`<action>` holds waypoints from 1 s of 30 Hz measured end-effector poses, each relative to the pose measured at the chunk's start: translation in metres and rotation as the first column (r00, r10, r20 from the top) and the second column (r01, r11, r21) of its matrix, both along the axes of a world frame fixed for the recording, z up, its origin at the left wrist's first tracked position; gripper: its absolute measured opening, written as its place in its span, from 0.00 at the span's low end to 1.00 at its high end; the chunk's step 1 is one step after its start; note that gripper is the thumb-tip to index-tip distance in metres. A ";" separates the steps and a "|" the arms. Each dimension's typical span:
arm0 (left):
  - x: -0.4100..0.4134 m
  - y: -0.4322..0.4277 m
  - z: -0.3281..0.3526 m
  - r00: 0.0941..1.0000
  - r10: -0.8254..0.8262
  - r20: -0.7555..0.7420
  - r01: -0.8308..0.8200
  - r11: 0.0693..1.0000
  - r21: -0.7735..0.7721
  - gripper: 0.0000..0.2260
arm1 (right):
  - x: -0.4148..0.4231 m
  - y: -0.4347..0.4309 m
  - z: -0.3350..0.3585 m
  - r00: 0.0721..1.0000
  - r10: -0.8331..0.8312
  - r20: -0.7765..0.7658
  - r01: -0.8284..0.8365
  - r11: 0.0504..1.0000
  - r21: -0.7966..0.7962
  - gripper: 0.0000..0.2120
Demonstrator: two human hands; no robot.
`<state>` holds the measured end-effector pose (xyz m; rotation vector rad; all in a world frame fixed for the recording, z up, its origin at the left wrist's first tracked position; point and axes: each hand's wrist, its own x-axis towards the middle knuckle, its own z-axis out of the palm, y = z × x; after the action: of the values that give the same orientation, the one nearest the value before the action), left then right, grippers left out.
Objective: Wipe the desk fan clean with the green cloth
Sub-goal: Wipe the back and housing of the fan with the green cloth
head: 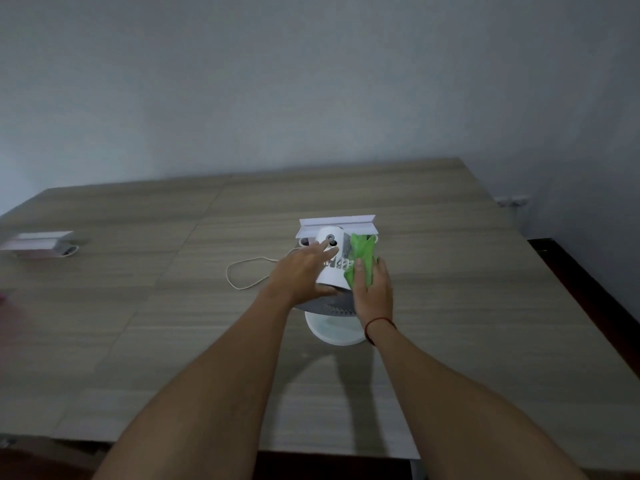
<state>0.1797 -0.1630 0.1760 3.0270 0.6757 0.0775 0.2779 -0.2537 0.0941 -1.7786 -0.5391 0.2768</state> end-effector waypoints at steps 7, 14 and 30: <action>0.004 -0.007 0.001 0.997 0.069 0.027 -0.069 0.998 -0.014 0.32 | 0.009 0.001 -0.007 0.918 -0.133 -0.375 0.152 0.988 0.022 0.20; 0.011 -0.005 -0.003 0.980 0.178 0.089 -0.170 0.981 -0.090 0.32 | 0.021 0.000 -0.004 0.839 -0.176 -0.514 0.178 0.983 -0.047 0.22; 0.019 -0.005 -0.003 0.973 0.163 0.162 -0.161 0.987 -0.028 0.31 | 0.044 0.011 0.004 0.937 0.007 -0.350 -0.003 1.000 0.011 0.22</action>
<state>0.1985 -0.1679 0.1731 2.9037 0.9003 0.3206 0.3221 -0.2429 0.0981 -1.6683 -0.2876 0.5811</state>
